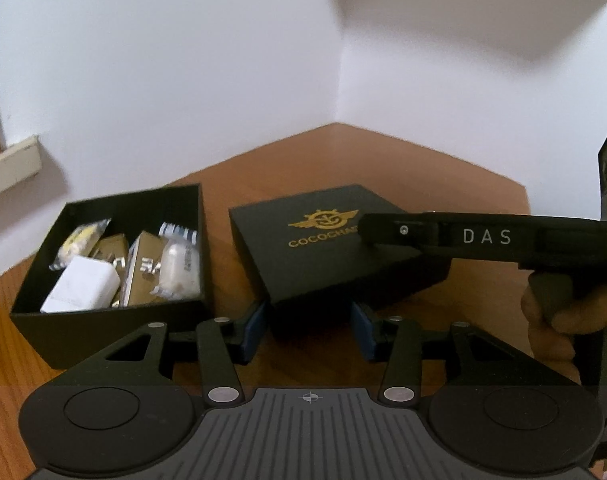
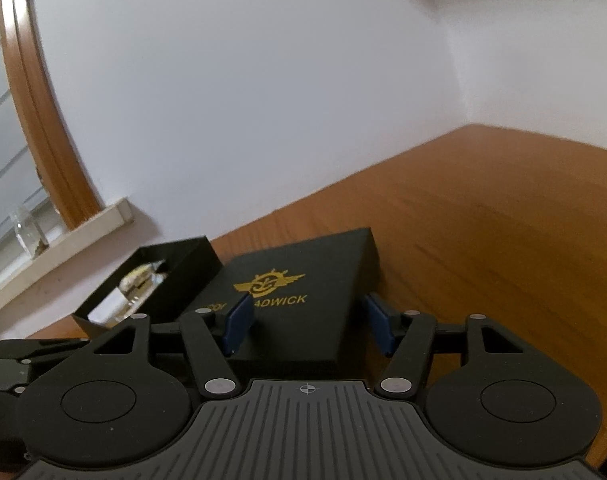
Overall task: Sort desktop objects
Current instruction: 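Carry the lid with the right gripper over the open black box, then lower the lid onto the box and open the right gripper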
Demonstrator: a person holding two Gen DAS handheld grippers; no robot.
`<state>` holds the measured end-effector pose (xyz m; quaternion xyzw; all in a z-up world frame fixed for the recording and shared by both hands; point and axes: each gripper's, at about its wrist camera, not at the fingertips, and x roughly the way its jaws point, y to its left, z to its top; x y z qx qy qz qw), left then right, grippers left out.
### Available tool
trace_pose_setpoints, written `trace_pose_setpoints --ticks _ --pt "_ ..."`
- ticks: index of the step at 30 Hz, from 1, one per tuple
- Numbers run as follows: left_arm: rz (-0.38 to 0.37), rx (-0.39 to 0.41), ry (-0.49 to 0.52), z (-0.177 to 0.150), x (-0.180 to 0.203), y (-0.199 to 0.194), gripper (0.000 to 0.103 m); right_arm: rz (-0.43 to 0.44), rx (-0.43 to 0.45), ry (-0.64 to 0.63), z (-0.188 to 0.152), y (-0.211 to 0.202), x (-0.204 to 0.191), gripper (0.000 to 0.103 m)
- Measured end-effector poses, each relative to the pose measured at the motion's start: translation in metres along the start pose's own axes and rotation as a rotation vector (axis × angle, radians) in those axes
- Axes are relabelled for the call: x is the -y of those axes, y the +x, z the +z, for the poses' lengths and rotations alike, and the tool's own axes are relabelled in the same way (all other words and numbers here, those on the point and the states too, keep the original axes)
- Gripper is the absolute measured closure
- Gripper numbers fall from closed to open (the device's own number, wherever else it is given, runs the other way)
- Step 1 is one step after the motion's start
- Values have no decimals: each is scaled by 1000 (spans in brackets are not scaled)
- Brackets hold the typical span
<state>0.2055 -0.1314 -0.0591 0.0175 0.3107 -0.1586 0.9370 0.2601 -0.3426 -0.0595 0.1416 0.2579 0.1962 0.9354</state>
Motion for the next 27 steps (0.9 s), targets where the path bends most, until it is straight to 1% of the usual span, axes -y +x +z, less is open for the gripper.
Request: trace_pose_setpoints --ticks 5,13,19,27 --pt "-13 38 10 4 3 -17 52 -4 32 2 6 -16 -9 43" --pt "-23 87 7 8 -3 -45 51 -3 78 -18 11 -35 -32 43" --pt "-15 116 -2 11 -18 -65 51 9 107 -41 14 -37 -55 43" --pt "4 133 -23 6 -42 -81 51 41 96 -50 16 -27 -81 43"
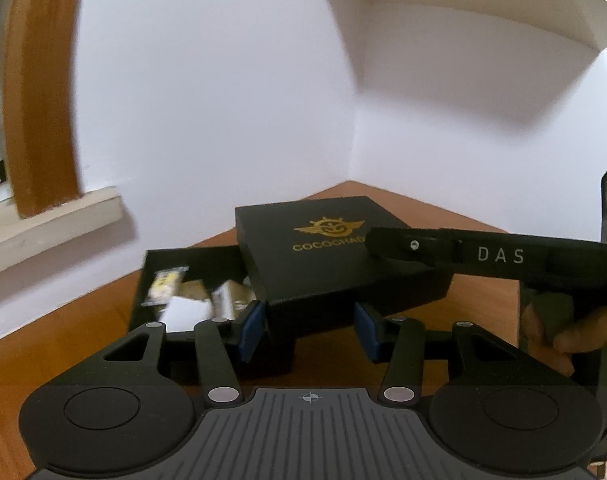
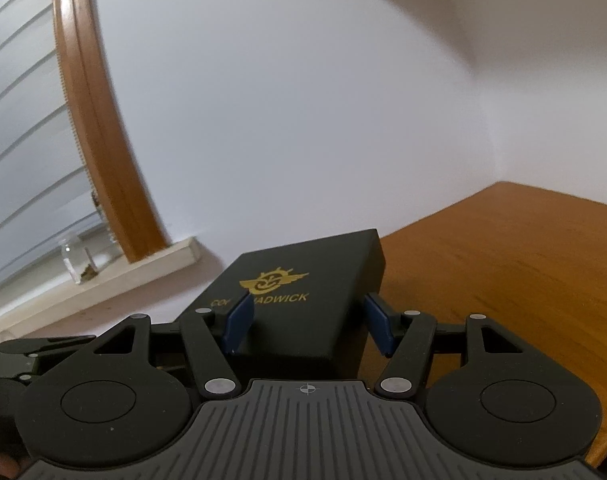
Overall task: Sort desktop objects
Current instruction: 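Lower the lid onto the box and open the right gripper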
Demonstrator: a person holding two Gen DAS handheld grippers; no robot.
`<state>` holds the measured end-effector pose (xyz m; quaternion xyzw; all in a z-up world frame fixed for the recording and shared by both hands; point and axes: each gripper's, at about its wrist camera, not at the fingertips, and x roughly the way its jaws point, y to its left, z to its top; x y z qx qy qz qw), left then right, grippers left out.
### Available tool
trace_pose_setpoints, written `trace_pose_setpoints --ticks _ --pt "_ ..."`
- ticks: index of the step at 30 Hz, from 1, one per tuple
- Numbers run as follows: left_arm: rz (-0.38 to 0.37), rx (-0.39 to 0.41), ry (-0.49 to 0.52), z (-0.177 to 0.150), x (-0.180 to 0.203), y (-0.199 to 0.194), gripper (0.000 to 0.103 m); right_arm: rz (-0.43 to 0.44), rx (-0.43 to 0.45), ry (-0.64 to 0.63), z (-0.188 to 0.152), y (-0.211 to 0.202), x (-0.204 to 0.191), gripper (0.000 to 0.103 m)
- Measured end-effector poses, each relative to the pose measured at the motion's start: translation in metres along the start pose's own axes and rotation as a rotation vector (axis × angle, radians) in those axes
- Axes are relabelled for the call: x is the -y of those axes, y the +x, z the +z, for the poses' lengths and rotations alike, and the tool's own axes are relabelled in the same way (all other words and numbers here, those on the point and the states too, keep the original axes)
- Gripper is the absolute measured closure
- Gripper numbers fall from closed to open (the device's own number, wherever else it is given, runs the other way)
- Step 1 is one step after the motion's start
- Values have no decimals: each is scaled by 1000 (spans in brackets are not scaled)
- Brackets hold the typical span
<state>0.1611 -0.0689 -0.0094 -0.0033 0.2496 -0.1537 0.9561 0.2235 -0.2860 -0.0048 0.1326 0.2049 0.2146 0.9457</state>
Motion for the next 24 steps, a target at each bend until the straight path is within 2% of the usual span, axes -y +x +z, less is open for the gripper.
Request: trace_pose_setpoints --ticks 12,24 --pt "59 -22 -47 -6 -60 -7 50 59 -42 -18 -15 46 -46 43" --pt "33 -48 -44 -4 -85 4 51 38 -64 -5 -21 71 -55 42"
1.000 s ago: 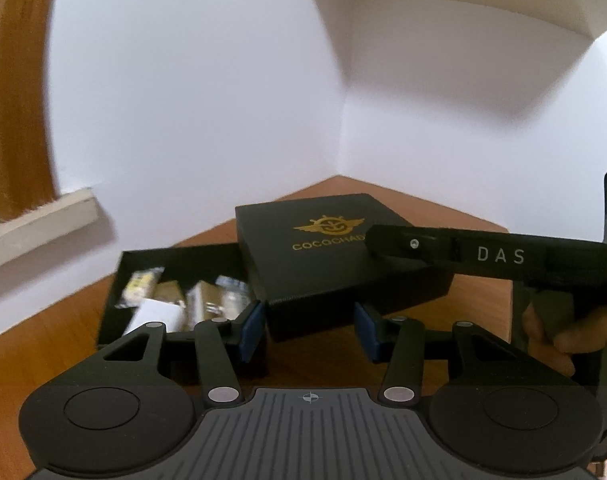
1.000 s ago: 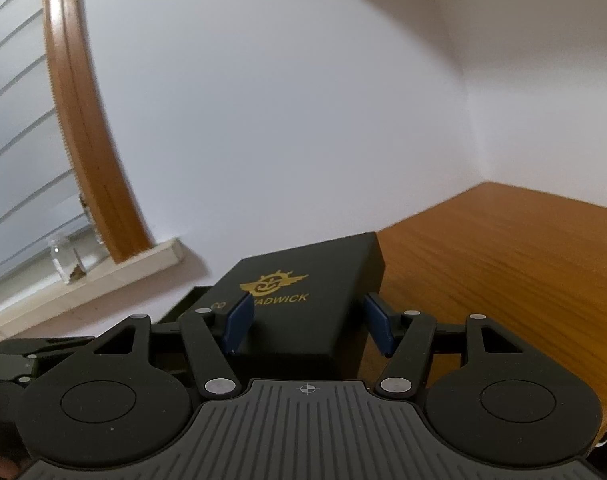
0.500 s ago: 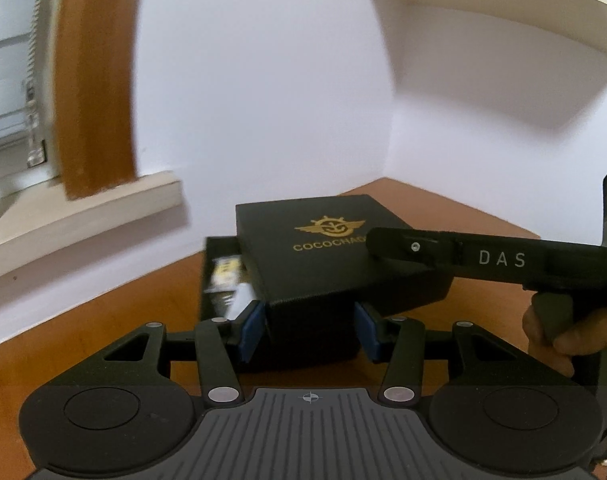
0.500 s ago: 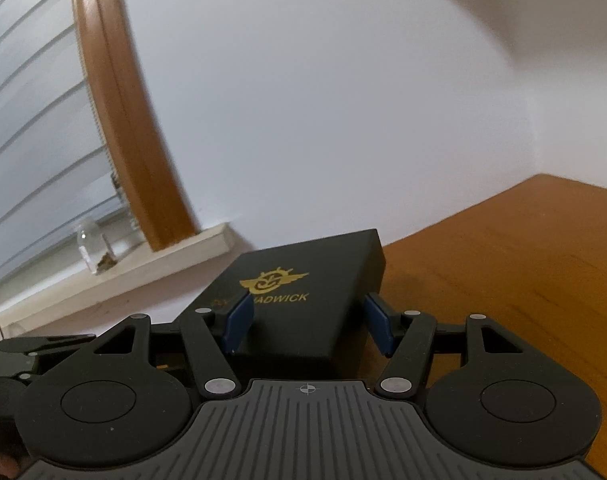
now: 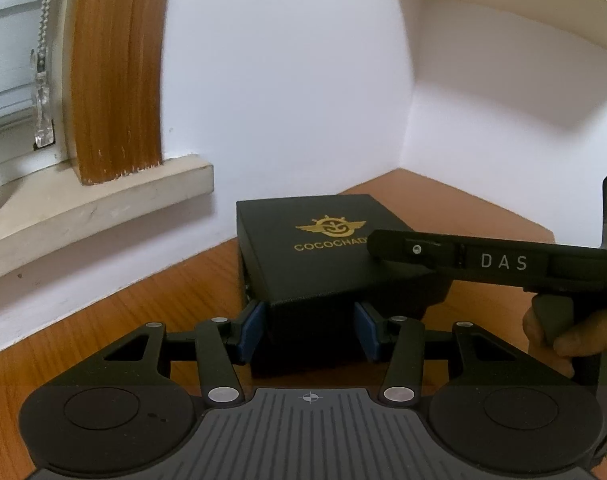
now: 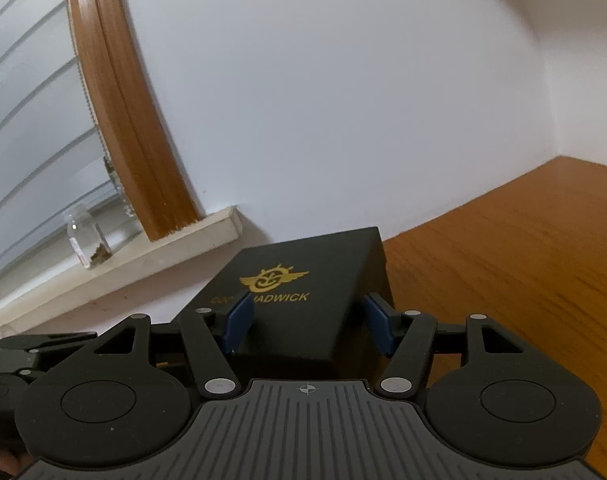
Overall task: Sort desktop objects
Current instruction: 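Lower the lid onto the box and open the right gripper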
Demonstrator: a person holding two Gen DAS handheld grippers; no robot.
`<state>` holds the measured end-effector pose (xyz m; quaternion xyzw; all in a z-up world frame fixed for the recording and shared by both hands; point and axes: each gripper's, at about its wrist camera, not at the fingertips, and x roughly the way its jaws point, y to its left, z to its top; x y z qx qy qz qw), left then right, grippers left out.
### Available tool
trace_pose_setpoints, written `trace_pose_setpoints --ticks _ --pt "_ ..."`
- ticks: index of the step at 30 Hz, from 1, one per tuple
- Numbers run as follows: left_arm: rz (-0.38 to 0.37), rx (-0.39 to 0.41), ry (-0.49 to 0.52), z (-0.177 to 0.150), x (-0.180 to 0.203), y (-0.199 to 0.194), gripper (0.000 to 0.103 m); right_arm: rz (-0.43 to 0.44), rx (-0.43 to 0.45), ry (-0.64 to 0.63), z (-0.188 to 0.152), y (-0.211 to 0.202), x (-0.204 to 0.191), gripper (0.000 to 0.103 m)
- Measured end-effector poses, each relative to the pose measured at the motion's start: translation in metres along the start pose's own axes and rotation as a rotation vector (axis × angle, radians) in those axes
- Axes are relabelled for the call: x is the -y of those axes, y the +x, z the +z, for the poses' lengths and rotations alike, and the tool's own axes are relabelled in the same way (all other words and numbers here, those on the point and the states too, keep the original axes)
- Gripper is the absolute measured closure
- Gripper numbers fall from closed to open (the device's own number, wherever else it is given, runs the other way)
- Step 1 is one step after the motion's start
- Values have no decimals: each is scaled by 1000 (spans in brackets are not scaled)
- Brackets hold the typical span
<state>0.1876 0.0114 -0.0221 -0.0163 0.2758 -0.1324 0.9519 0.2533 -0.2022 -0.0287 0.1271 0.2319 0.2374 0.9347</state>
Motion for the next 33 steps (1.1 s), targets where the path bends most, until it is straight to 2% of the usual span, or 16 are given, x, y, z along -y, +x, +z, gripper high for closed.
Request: trace_pose_setpoints --ticks 15,27,33 --pt "-19 7 -4 3 -9 -7 51 -13 -6 8 -5 10 -5 38" --pt "-22 40 -15 12 -20 -16 51 -49 37 2 -2 -2 -2 40" --pt "56 71 -48 21 -42 -15 50 -81 42 -22 0 -5 3 40"
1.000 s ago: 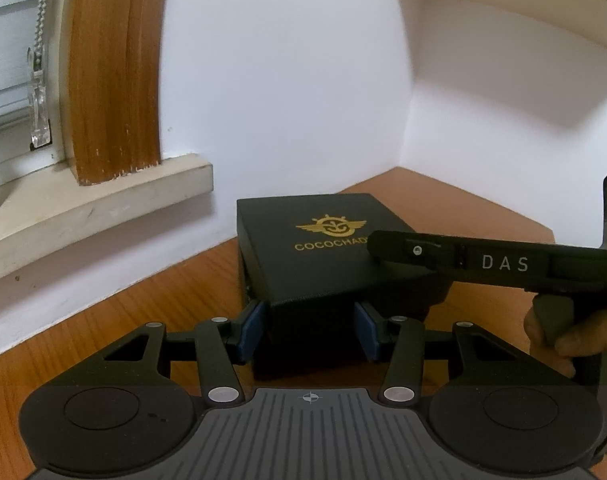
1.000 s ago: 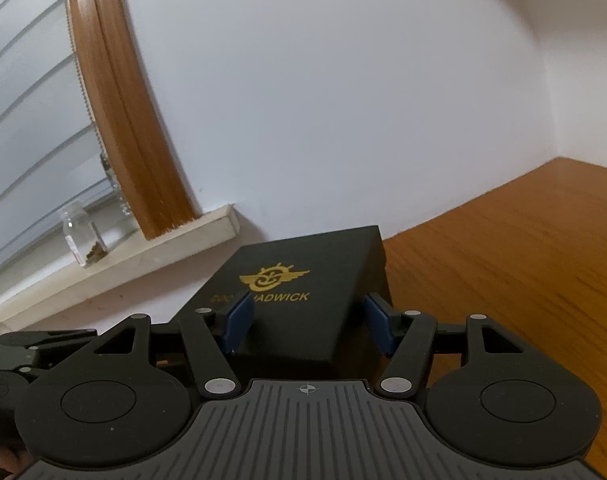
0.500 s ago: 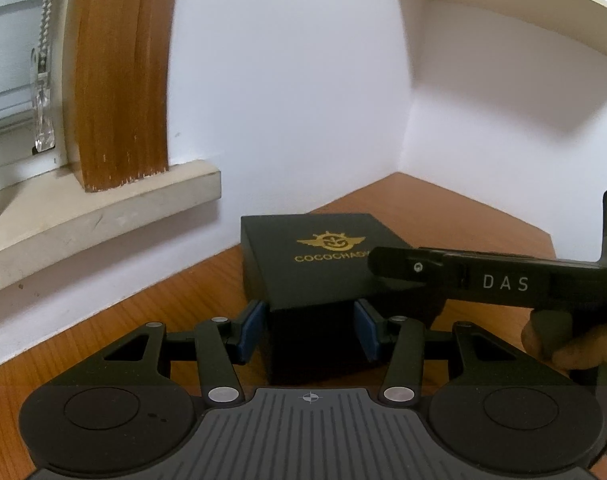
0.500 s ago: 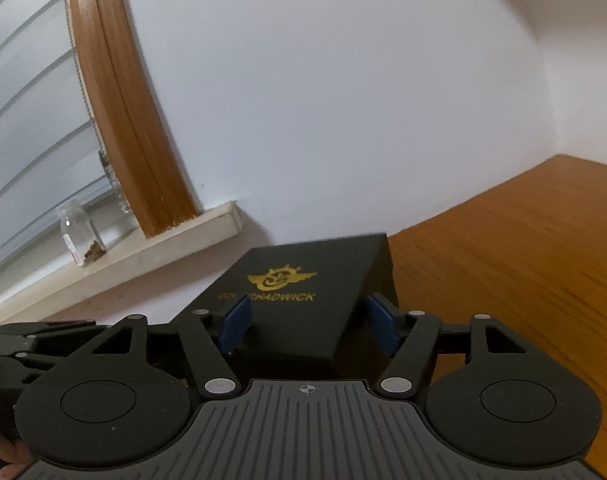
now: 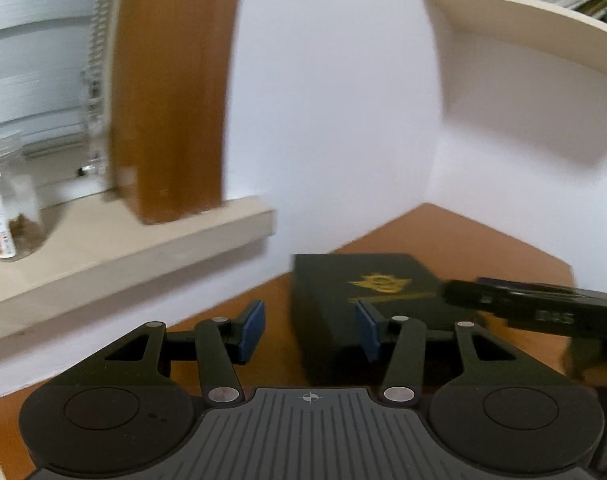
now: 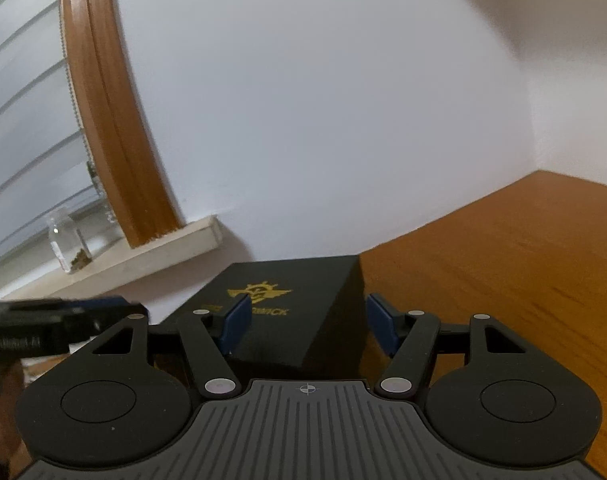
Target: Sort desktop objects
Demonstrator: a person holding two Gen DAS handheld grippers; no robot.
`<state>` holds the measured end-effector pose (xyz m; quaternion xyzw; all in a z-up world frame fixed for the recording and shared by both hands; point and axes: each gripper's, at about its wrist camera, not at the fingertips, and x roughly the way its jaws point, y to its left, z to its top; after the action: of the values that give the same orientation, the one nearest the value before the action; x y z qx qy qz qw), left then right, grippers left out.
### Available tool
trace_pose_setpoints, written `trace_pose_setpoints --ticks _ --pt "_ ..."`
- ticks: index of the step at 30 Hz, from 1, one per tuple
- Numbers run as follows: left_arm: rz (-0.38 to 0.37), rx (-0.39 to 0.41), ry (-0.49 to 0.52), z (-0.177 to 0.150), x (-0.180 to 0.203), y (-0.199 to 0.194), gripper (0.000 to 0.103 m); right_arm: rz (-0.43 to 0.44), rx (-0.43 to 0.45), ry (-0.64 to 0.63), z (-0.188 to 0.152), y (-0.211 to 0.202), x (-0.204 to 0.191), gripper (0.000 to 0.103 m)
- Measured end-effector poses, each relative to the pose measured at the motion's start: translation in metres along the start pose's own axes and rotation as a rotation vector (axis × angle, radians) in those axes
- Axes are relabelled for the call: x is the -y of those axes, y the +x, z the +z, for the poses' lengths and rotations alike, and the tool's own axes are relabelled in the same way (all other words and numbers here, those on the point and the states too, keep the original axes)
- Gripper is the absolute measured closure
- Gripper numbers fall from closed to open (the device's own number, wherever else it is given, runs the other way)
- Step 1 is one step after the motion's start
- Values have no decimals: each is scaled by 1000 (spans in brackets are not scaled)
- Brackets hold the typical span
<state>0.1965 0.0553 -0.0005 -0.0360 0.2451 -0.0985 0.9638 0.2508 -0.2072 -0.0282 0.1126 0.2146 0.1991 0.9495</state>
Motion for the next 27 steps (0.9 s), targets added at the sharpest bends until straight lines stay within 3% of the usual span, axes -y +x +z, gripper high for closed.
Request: trace_pose_setpoints --ticks 8,11,13,19,23,27 --pt "44 -38 -19 -4 -13 19 50 -39 0 -12 -3 -2 9 40" --pt "59 -40 -14 -7 -10 18 38 -51 -3 -9 -4 -2 13 39" --pt "72 -36 -3 -9 -10 18 36 -55 -4 -10 -5 -2 14 39" --pt "68 -38 -12 -7 -12 17 36 -58 -7 -21 -6 -2 14 39" --pt "22 23 -36 -1 -12 5 23 -57 -11 -21 -7 0 14 39" --pt "6 13 -28 0 -8 5 23 -56 -20 -18 -10 2 15 39"
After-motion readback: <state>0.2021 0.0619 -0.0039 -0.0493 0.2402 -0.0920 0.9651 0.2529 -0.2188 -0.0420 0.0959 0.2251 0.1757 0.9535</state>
